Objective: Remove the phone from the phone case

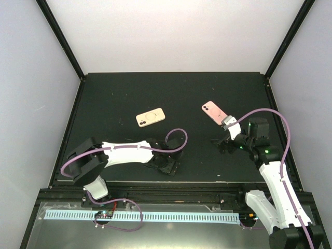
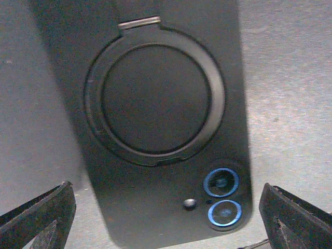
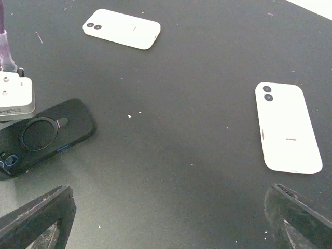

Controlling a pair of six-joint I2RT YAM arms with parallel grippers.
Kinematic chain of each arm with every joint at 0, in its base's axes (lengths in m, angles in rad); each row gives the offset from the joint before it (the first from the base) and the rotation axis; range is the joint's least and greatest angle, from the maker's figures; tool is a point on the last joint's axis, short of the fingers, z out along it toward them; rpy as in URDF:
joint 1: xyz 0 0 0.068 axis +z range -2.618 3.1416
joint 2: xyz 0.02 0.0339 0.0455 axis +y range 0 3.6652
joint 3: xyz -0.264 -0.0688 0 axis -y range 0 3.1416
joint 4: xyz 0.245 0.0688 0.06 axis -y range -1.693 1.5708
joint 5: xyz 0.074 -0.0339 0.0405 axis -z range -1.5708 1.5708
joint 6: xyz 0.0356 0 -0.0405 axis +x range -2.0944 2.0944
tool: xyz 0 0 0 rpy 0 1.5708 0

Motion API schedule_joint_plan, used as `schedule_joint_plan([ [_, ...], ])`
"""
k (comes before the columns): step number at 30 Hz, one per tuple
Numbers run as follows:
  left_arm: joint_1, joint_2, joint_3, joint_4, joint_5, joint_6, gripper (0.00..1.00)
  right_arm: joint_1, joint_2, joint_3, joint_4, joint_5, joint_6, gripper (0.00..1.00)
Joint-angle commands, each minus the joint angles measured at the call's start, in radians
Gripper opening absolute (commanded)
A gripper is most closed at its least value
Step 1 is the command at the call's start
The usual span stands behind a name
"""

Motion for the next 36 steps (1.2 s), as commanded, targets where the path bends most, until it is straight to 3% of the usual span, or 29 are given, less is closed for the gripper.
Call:
schedule_joint_plan([
  [1, -0.003, 0.011, 0.037, 0.059, 0.056, -0.026, 0.99, 0.004, -0.013, -0.003, 0.019, -0.005, 0.011, 1.0],
  [17, -0.012, 0.126, 0.073, -0.034, -0.007, -0.138, 0.98, 0.004, -0.033, -0.011, 0.072, 0.08, 0.058, 1.0],
  [23, -0.01, 0.188, 0.119, -0.239, -0.107, -0.113, 0.95, 0.004, -0.06, -0.014, 0.091, 0.125, 0.038, 1.0],
  [27, -0.01, 0.197, 0.084, -0.212, -0.046, -0.06, 0.92, 0.003, -0.088, -0.025, 0.109, 0.193, 0.048, 1.0],
  [30, -0.007, 0.199, 0.074, -0.175, 0.018, -0.027, 0.83, 0.004, -0.098, -0.02, 0.093, 0.121, 0.002, 1.0],
  [36, 0.008, 0.151, 0.047, -0.101, 0.094, 0.002, 0.79, 0.004, -0.104, 0.047, -0.054, 0.03, -0.126, 1.0],
])
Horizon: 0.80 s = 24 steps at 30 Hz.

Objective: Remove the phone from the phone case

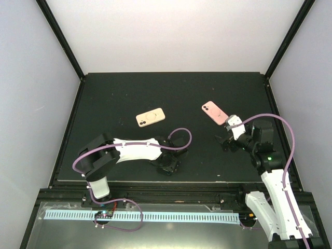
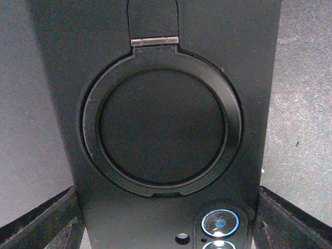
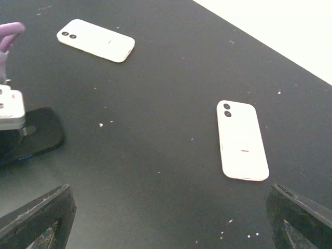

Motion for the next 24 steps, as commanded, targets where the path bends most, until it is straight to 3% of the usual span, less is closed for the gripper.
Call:
schedule_joint_plan([
  [1, 0.011, 0.023, -0.055, -0.014, 0.093, 0.056, 0.77, 0.004, 0.008, 0.082, -0.153, -0.089, -0.128, 1.0],
  [6, 0.017, -0.062, -0.038, -0.058, 0.034, 0.089, 0.71, 0.004, 0.029, 0.156, -0.353, -0.196, -0.325, 0.92],
  [11, 0.036, -0.268, -0.035, -0.02, 0.029, 0.128, 0.67, 0.006, 0.051, 0.184, -0.378, -0.192, -0.426, 0.77],
  [14, 0.062, -0.346, -0.006, -0.033, 0.076, 0.148, 0.66, 0.023, 0.054, 0.213, -0.369, -0.193, -0.48, 0.75],
  [24, 0.147, -0.426, 0.081, -0.075, 0.337, 0.24, 0.64, 0.419, 0.141, 0.315, -0.322, 0.164, -0.586, 0.72],
])
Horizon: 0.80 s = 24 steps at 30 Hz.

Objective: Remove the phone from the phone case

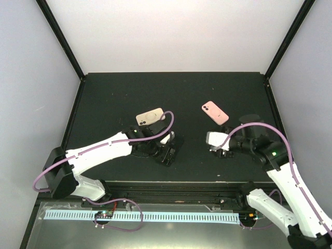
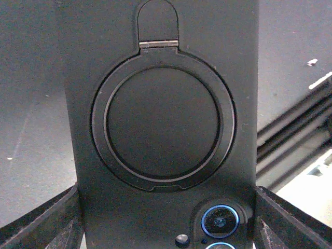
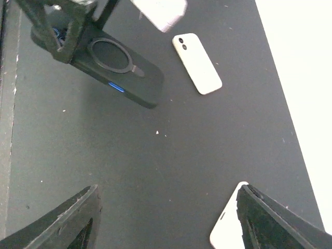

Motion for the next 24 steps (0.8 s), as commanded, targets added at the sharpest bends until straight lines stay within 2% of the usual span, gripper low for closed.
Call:
schedule_joint_plan([
  [1, 0.038, -0.047, 0.078, -0.021, 0.194, 0.063, 0.64, 0.169, 0.075, 0.02, 0.064, 0.233, -0.051, 0.71],
  [7, 0.081, -0.041, 0.135, -0.066, 0.36, 0.104, 0.64, 0.377, 0.221, 0.085, 0.112, 0.421, -0.111, 0.63],
  [11, 0.098, -0.012, 0.136, -0.071, 0.43, 0.13, 0.65, 0.472, 0.285, 0.102, 0.154, 0.511, -0.144, 0.58],
  [16, 0.113, -0.003, 0.131, -0.048, 0.489, 0.135, 0.65, 0.531, 0.331, 0.087, 0.137, 0.596, -0.231, 0.52],
  [21, 0.117, 0.012, 0.129, -0.034, 0.524, 0.139, 0.63, 0.554, 0.338, 0.057, 0.135, 0.604, -0.277, 0.51],
  [24, 0.118, 0.016, 0.132, -0.027, 0.54, 0.141, 0.63, 0.572, 0.339, 0.034, 0.158, 0.6, -0.262, 0.47],
])
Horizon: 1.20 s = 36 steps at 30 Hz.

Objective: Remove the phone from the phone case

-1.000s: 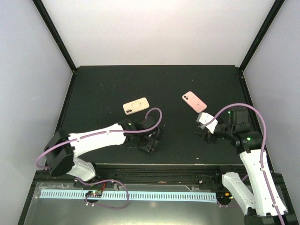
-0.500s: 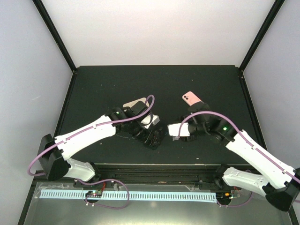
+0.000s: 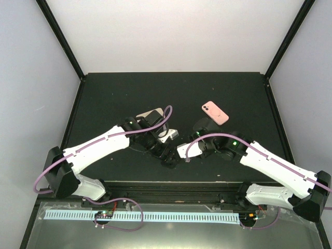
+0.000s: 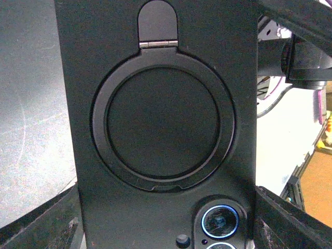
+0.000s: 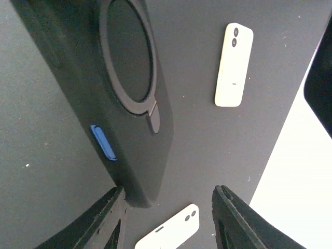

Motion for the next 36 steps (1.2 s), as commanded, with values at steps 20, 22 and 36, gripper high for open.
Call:
schedule_joint_plan([
  [20, 0.056, 0.012, 0.049, 0.055, 0.184, 0.092, 0.58, 0.044, 0.02, 0.006, -0.043, -0.157, 0.179, 0.27],
  [22, 0.057, 0.02, 0.065, 0.035, 0.195, 0.112, 0.57, 0.044, 0.011, -0.004, -0.016, -0.155, 0.198, 0.27],
  [36, 0.177, -0.104, 0.116, 0.094, 0.226, 0.172, 0.99, 0.015, -0.102, 0.027, -0.108, -0.242, 0.334, 0.01],
])
